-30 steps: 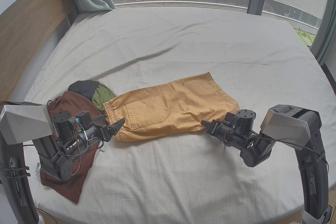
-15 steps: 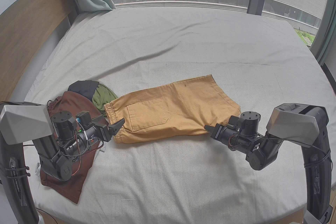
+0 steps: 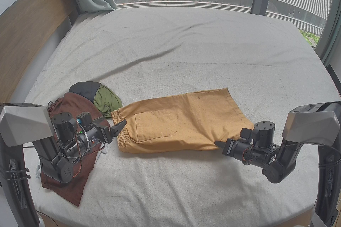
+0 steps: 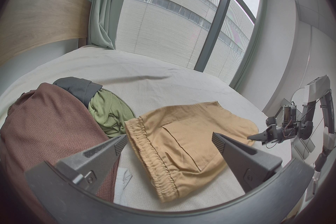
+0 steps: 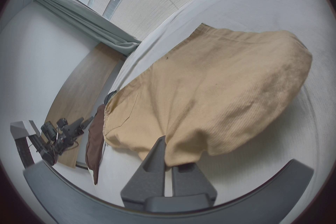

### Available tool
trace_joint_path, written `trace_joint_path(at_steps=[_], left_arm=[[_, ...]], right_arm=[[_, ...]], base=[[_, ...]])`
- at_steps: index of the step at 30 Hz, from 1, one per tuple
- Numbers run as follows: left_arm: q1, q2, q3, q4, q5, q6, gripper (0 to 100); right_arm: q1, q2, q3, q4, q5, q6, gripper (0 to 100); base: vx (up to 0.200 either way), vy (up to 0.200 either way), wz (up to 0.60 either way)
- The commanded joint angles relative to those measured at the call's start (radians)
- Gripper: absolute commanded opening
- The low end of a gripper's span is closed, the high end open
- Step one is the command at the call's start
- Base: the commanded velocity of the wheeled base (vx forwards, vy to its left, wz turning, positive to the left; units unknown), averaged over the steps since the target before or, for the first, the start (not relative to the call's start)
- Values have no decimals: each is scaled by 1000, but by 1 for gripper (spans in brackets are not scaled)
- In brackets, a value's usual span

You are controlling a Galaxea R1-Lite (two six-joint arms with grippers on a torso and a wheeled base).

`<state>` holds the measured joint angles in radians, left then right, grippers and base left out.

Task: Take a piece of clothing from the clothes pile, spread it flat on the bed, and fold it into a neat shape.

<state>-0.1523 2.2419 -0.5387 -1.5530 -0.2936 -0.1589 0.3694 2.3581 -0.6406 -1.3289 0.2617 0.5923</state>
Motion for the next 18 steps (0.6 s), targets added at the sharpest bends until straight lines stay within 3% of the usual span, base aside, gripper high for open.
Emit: trace_joint_path(at_steps=[1,5,10,15,16,18], left_arm=[[10,-2,0,-1,-18,1,100],[13,2,-18,-2,-25,-8,100],[-10,-47,-18,-1,-30,-165,100],[-15,-56,-21,-1,-33,-191,100],[-15,-54,-20,-1,-36,-191,100],[-15,-51,-20,-1,-55,-191,100]], right_arm=[[10,-63,131,-29,1,-20,0],[20,-82,205,-47,-1,-22,0],[26,-74,259,-76,-1,-29,0],[26,-60,279,-121,-1,-36,0],[26,-53,282,-131,-1,-37,100],[28,-42,285,-154,-1,-40,100]], base=[[0,0,0],[0,0,0],[0,0,0],[0,0,0],[0,0,0],[0,0,0]])
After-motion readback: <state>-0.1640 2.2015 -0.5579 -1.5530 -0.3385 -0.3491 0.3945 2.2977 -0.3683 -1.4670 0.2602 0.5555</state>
